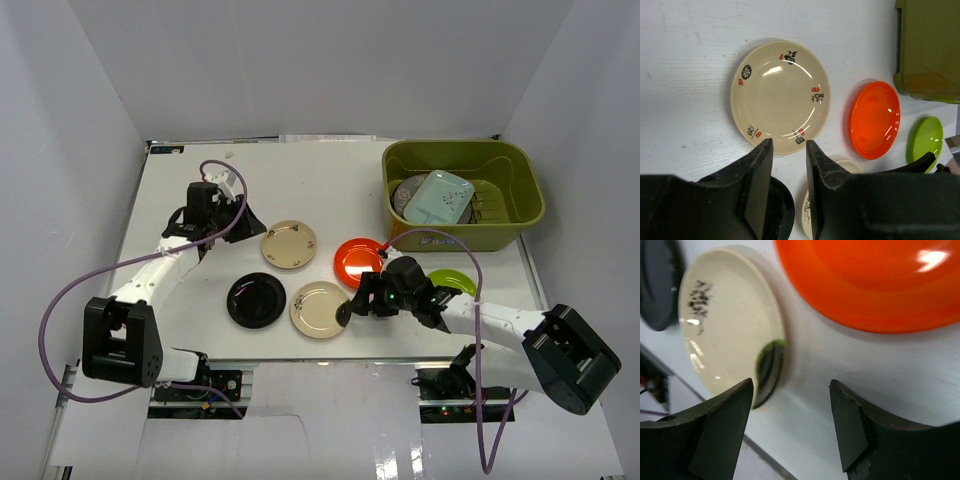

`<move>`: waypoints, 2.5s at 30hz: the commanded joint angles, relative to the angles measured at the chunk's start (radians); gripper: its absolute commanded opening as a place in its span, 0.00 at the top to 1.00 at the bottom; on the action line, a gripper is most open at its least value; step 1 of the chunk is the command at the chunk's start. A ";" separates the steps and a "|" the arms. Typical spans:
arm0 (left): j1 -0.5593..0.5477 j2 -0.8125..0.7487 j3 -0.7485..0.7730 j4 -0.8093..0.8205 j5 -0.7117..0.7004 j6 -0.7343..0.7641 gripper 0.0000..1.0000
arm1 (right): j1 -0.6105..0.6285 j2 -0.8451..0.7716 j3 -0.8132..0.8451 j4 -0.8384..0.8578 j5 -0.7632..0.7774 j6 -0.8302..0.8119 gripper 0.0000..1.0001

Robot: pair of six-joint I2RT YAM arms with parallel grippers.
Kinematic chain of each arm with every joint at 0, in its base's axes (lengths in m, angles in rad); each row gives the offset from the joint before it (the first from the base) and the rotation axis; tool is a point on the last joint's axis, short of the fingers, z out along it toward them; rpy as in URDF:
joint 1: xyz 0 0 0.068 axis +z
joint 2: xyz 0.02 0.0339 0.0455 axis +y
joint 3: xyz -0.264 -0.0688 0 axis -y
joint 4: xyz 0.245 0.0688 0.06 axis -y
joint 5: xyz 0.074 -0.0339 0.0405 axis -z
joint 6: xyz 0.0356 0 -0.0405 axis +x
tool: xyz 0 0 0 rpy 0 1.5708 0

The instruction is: Place the plates into the plastic bin on the countertop

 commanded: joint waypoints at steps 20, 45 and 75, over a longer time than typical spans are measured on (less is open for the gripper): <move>0.018 0.252 0.142 -0.042 -0.091 0.020 0.40 | 0.038 -0.271 -0.002 0.016 0.002 -0.002 0.92; 0.020 0.501 0.205 -0.009 -0.031 -0.001 1.00 | -0.903 0.239 0.684 -0.212 0.165 -0.305 0.92; -0.445 0.288 0.652 0.011 -0.002 -0.164 1.00 | -0.671 -0.022 0.557 -0.032 -0.526 -0.214 0.00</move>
